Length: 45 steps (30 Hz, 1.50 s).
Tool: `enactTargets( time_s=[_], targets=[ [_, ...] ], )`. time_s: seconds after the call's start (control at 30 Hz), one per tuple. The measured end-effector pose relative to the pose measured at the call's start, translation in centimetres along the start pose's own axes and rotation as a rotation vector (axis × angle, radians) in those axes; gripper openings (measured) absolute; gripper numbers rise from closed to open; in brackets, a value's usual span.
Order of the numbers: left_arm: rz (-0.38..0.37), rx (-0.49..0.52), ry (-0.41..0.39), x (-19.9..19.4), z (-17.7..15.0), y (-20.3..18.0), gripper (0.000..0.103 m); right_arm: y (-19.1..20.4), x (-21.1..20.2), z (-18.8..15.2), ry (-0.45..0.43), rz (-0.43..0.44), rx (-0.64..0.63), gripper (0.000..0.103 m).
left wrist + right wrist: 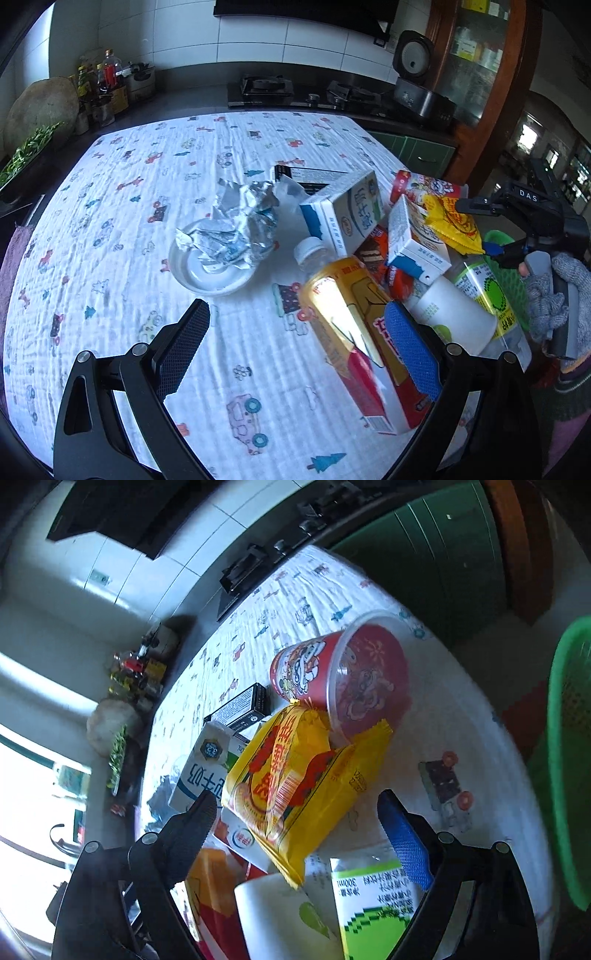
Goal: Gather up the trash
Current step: 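Grasp the yellow snack bag with the right gripper while the left gripper grasps the crumpled foil, then carry the snack bag and foil to the green basket and release both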
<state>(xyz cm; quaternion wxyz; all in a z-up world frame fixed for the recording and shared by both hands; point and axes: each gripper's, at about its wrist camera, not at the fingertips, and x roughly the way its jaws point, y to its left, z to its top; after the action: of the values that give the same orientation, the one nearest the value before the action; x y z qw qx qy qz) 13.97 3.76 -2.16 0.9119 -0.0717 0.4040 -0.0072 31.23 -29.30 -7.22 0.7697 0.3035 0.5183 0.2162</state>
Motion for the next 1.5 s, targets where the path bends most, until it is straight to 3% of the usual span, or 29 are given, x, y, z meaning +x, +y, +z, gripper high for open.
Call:
enactTargets(
  time_s=[0.13, 0.27, 0.4, 0.57, 0.73, 0.9, 1.17, 1.33, 1.5],
  targets=[
    [0.052, -0.002, -0.013, 0.1, 0.7, 2.4, 0.093, -0.4, 0.4, 0.3, 0.012, 0.023, 0.025, 0.07],
    [0.076, 0.009, -0.01, 1.3, 1.8, 3.6, 0.088, -0.5, 0.5, 0.2, 0.014, 0.059, 0.038, 0.051],
    [0.113, 0.08, -0.014, 3.0, 3.0, 2.8, 0.079, -0.4, 0.1, -0.1, 0.01, 0.081, 0.035, 0.037],
    [0.089, 0.135, -0.009, 4.9, 4.3, 1.5, 0.072, 0.2, -0.7, -0.5, -0.012, 0.105, 0.014, 0.026],
    [0.092, 0.154, 0.028, 7.0, 5.0, 1.2, 0.057, 1.4, -1.6, -1.3, -0.028, 0.097, -0.038, 0.023],
    [0.056, 0.145, 0.049, 7.8, 4.8, 1.8, 0.023, 2.7, -3.4, -2.3, -0.056, 0.114, -0.086, 0.022],
    [0.016, 0.102, -0.034, 3.2, 5.2, 2.5, 0.016, 3.0, -7.8, -3.8, -0.132, 0.108, -0.15, 0.022],
    [-0.046, 0.14, -0.096, -0.5, 6.2, 0.1, 0.016, 0.2, -11.1, -3.9, -0.202, 0.015, -0.148, 0.022],
    [-0.163, 0.193, -0.118, -2.2, 6.8, -4.8, 0.016, -4.7, -13.7, -3.6, -0.261, -0.169, -0.132, 0.022]
  ],
)
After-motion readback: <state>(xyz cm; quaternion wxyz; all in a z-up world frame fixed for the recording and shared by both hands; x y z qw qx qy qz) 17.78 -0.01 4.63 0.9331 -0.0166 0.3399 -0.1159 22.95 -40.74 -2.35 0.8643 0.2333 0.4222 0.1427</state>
